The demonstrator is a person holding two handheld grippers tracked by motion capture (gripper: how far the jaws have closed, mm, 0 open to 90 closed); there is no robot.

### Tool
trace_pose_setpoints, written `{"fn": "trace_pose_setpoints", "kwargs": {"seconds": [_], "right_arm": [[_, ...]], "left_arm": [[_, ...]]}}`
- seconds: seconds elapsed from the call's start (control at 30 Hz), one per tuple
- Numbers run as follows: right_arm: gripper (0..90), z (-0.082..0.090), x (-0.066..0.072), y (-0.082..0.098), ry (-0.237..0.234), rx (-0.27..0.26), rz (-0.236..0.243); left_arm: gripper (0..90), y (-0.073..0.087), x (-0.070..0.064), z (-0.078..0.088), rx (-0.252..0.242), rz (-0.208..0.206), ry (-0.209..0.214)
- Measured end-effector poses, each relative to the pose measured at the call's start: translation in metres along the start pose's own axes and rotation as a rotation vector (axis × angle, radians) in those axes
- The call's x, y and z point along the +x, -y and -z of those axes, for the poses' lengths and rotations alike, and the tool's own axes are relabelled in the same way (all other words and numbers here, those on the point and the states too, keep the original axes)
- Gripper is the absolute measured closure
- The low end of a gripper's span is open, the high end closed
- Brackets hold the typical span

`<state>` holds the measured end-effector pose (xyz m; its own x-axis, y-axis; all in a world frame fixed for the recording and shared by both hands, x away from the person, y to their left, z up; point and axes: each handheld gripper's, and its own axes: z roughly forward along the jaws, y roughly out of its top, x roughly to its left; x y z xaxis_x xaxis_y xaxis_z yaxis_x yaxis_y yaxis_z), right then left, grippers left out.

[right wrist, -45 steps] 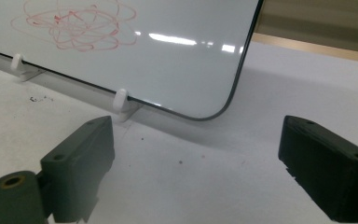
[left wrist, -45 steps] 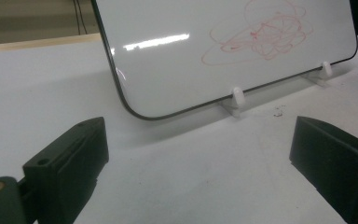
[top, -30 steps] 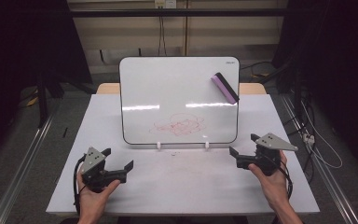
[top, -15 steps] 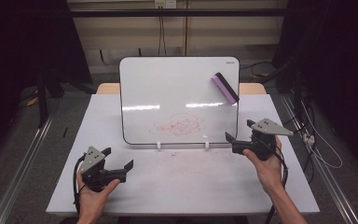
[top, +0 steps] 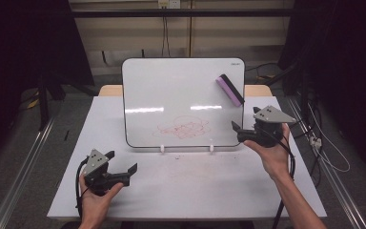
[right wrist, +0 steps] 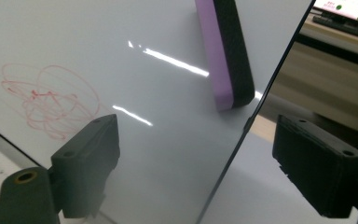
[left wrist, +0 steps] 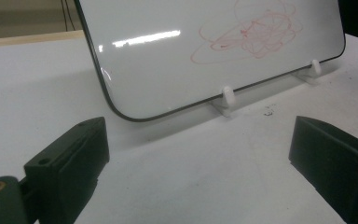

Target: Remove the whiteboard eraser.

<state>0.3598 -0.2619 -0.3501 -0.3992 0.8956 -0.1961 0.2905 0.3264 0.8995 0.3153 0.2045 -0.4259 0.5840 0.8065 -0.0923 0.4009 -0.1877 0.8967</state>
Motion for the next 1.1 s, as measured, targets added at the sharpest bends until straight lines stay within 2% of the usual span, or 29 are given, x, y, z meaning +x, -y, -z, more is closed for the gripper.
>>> {"fn": "trace_pose_setpoints", "kwargs": {"seconds": [0.03,0.07,0.17,0.3,0.53,0.9,1.1], "right_arm": [[16.7,-0.003,-0.002,-0.006,0.013,0.006,0.025],[16.7,-0.003,-0.002,-0.006,0.013,0.006,0.025],[22.2,-0.009,-0.004,-0.015,0.044,0.012,0.066],[25.8,-0.015,-0.004,-0.019,0.056,0.021,0.086],[33.4,-0.029,-0.012,-0.026,0.077,0.042,0.088],[42.0,-0.046,-0.014,-0.032,0.105,0.084,0.134],[46.4,-0.053,-0.013,-0.035,0.102,0.097,0.141]], "left_arm": [[4.7,0.000,0.000,0.000,-0.002,0.003,0.001],[4.7,0.000,0.000,0.000,-0.001,0.000,0.001],[4.7,0.000,0.000,0.000,0.001,-0.003,0.004],[4.7,0.001,-0.001,0.003,-0.006,-0.004,0.002],[4.8,0.001,-0.002,0.003,-0.003,-0.005,0.009],[4.8,0.001,-0.001,0.004,0.006,-0.009,0.014],[4.8,0.001,-0.001,0.004,0.007,-0.006,0.012]]}}
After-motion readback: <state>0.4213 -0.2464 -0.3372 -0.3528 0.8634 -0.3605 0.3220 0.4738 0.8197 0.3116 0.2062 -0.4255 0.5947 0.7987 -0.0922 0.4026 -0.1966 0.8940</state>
